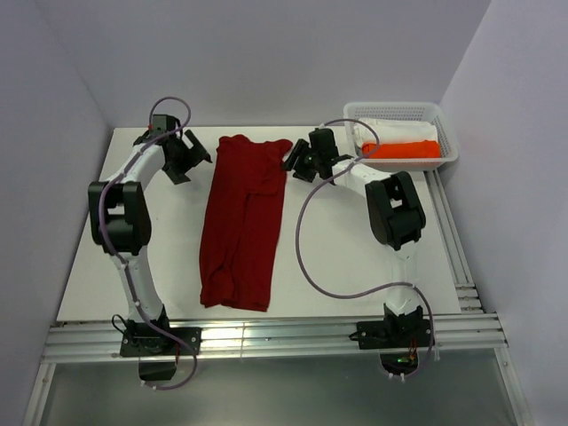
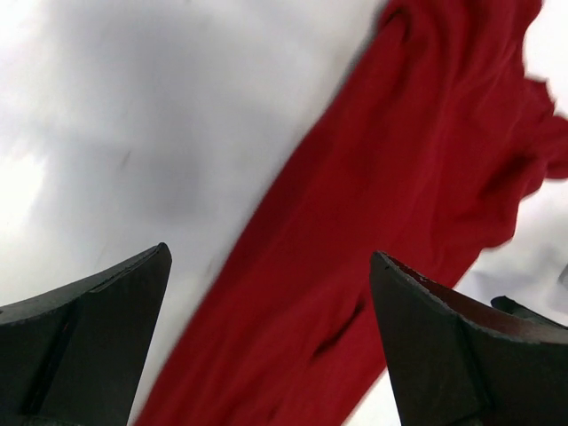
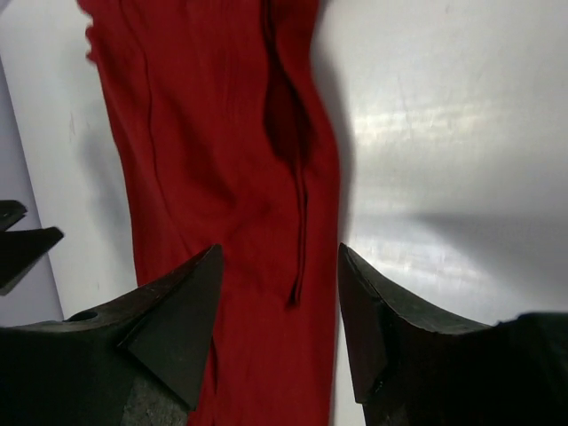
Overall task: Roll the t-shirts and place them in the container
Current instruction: Fold the tshirt
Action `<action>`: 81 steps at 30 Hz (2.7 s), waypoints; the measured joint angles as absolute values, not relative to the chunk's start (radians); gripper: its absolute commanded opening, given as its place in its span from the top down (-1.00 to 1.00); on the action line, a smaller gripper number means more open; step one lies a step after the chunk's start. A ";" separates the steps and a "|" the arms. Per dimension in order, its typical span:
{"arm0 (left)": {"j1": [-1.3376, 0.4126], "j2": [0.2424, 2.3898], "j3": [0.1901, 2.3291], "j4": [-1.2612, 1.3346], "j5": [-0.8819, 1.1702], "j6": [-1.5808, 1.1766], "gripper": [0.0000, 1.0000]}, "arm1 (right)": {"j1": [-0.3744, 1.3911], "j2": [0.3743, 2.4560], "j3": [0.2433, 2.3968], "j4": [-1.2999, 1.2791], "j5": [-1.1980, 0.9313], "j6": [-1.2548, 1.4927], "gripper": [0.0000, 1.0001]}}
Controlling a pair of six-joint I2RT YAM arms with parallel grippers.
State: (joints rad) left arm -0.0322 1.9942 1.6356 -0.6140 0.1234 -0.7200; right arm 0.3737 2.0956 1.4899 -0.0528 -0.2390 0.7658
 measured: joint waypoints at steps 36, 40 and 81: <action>-0.068 2.537 2.044 -0.231 0.434 -0.779 0.99 | 0.347 2.539 2.024 -0.085 -0.230 1.014 1.00; -0.066 2.562 2.057 -0.177 0.437 -0.861 0.99 | 0.321 2.631 2.149 -0.049 -0.229 1.096 1.00; -0.045 1.436 0.753 -0.456 0.376 -0.765 -0.64 | 0.589 1.655 0.839 -0.260 -0.371 0.847 -0.11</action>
State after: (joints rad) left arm -0.0452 1.4361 0.7528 -0.4564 0.3759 -0.7650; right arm 0.5888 1.6550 0.8394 -0.2596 -0.3710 0.8474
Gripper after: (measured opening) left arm 0.819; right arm 0.557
